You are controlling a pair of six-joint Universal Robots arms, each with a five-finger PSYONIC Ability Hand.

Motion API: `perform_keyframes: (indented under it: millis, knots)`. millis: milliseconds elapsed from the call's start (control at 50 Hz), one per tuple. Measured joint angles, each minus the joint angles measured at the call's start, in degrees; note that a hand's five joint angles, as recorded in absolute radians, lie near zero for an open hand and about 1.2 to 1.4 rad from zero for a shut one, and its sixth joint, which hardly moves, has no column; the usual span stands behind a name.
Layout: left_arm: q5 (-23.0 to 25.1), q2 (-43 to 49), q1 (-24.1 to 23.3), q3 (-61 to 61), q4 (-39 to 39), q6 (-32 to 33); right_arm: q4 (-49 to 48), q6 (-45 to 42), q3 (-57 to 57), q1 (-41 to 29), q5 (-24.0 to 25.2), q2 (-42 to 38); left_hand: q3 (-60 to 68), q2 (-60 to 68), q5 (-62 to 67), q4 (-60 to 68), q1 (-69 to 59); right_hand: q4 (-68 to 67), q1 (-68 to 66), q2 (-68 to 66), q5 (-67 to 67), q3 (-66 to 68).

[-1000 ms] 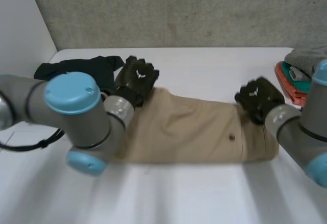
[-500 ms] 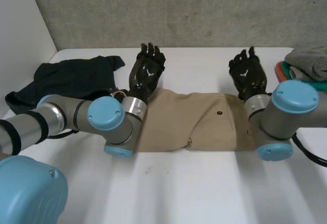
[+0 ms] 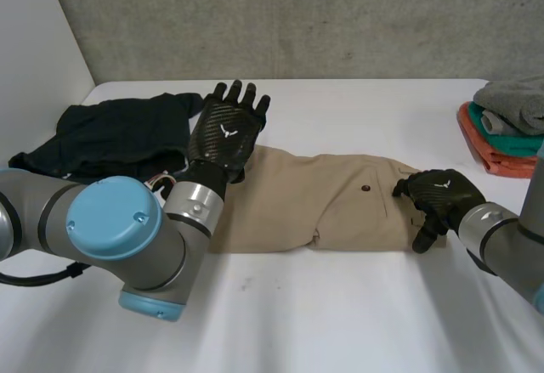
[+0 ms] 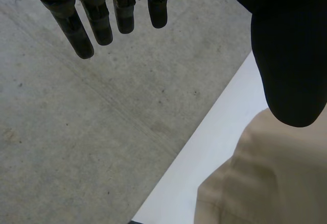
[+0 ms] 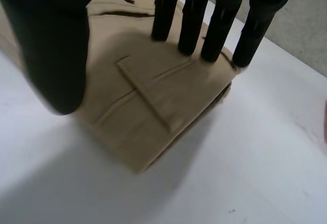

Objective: Fold the laundry.

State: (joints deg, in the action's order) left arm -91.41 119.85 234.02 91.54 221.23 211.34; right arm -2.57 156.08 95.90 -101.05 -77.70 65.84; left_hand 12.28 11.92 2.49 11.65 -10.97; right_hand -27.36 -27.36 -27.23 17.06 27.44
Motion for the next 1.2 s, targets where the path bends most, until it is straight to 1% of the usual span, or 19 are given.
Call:
perform_keyframes:
  millis: [80,120,240,420,480,580,660,740,760,780,800,820,840,860,900,940,1000,1120,1200]
  knots:
    - [-0.05,0.07,-0.09,-0.14,-0.47,0.08,-3.72,-0.67,-0.29,0.27,-1.62,-2.87,0.00,0.00,0.00,0.00,0.00,-28.56,-24.11,-29.33,27.32,28.46]
    - [-0.06,-0.06,-0.12,-0.23,-0.59,0.19,-4.89,-1.52,-0.56,0.72,-3.17,-3.78,0.00,0.00,0.00,0.00,0.00,-37.84,-30.70,-37.94,35.00,37.37]
    - [-0.09,-1.64,-0.13,0.02,-0.88,0.38,-6.98,-7.15,0.19,3.17,-7.63,-2.62,0.00,0.00,0.00,0.00,0.00,-40.55,-32.33,-39.36,37.40,39.16]
    - [-0.09,-5.67,0.06,1.85,-1.24,0.29,-9.76,-25.98,2.42,5.24,-9.62,4.34,0.00,0.00,0.00,0.00,0.00,-40.82,-34.55,-39.84,39.13,39.51]
    - [-0.10,-6.72,0.12,2.72,-1.38,0.22,-11.61,-30.76,1.60,2.28,-9.08,4.89,0.00,0.00,0.00,0.00,0.00,-40.92,-35.96,-39.84,39.52,39.51]
    - [-0.31,-8.14,0.26,4.21,-1.82,0.12,-17.08,-36.52,-0.77,-8.30,-6.57,3.48,0.00,0.00,0.00,0.00,0.00,-41.37,-36.16,-39.84,40.06,40.12]
    - [-0.49,-9.27,0.45,5.58,-2.39,0.06,-22.39,-42.27,-2.20,-19.15,-1.30,-0.62,0.00,0.00,0.00,0.00,0.00,-41.58,-36.16,-39.84,40.39,40.65]
    - [-0.53,-9.97,0.61,6.45,-2.76,0.04,-24.64,-47.40,-2.59,-25.58,4.92,-4.82,0.00,0.00,0.00,0.00,0.00,-41.62,-36.16,-39.84,40.38,40.65]
    - [-0.54,-10.10,0.67,6.61,-2.83,0.04,-24.86,-48.39,-2.65,-26.64,6.37,-5.82,0.00,0.00,0.00,0.00,0.00,-41.27,-36.07,-39.64,40.18,40.41]
    - [-0.53,-10.17,0.72,6.69,-2.86,0.03,-24.95,-49.17,-2.67,-27.48,7.67,-6.70,0.00,0.00,0.00,0.00,0.00,-34.55,-30.25,-33.13,34.81,33.84]
    - [-0.54,-10.24,0.79,6.76,-2.90,0.04,-24.98,-49.72,-2.69,-28.08,8.81,-7.44,0.00,0.00,0.00,0.00,0.00,-26.75,-21.16,-24.96,25.73,25.91]
    - [-0.53,-10.31,0.89,6.79,-2.93,0.03,-24.92,-50.20,-2.70,-28.67,10.14,-8.25,0.00,0.00,0.00,0.00,0.00,-12.00,-7.12,-9.47,11.36,11.30]
    - [-0.53,-10.35,0.98,6.80,-2.94,0.04,-24.80,-50.37,-2.69,-28.93,10.92,-8.74,0.00,0.00,0.00,0.00,0.00,-0.87,2.45,1.30,1.36,0.33]
    - [-0.53,-10.37,1.05,6.77,-2.94,0.03,-24.68,-50.22,-2.68,-29.02,11.43,-8.96,0.00,0.00,0.00,0.00,0.00,1.31,4.10,3.25,-0.90,-1.80]
    - [-0.53,-10.36,1.17,6.48,-2.91,-0.02,-24.56,-48.19,-2.56,-28.87,11.80,-8.12,0.00,0.00,0.00,0.00,0.00,12.12,12.11,12.47,-11.30,-12.34]
    - [-0.51,-10.34,1.26,5.93,-2.85,-0.13,-24.42,-43.60,-2.22,-28.28,11.82,-5.82,0.00,0.00,0.00,0.00,0.00,14.80,14.09,15.06,-13.56,-15.11]
    - [-0.52,-10.19,1.32,4.55,-2.81,-0.66,-24.46,-32.90,-1.55,-26.57,11.61,-0.86,0.00,0.00,0.00,0.00,0.00,15.48,14.09,15.18,-14.47,-15.45]
    - [-0.33,-9.40,0.77,-1.28,-3.23,-5.67,-23.31,3.02,-0.96,-19.08,10.87,9.88,0.00,0.00,-0.01,0.01,-0.20,15.48,14.44,15.19,-14.53,-15.68]
    - [0.12,-7.63,-0.23,-6.04,-5.53,-11.37,-19.02,18.78,-2.24,-12.86,10.42,12.90,0.00,0.00,0.00,0.01,-0.20,15.48,14.44,15.20,-14.53,-15.68]
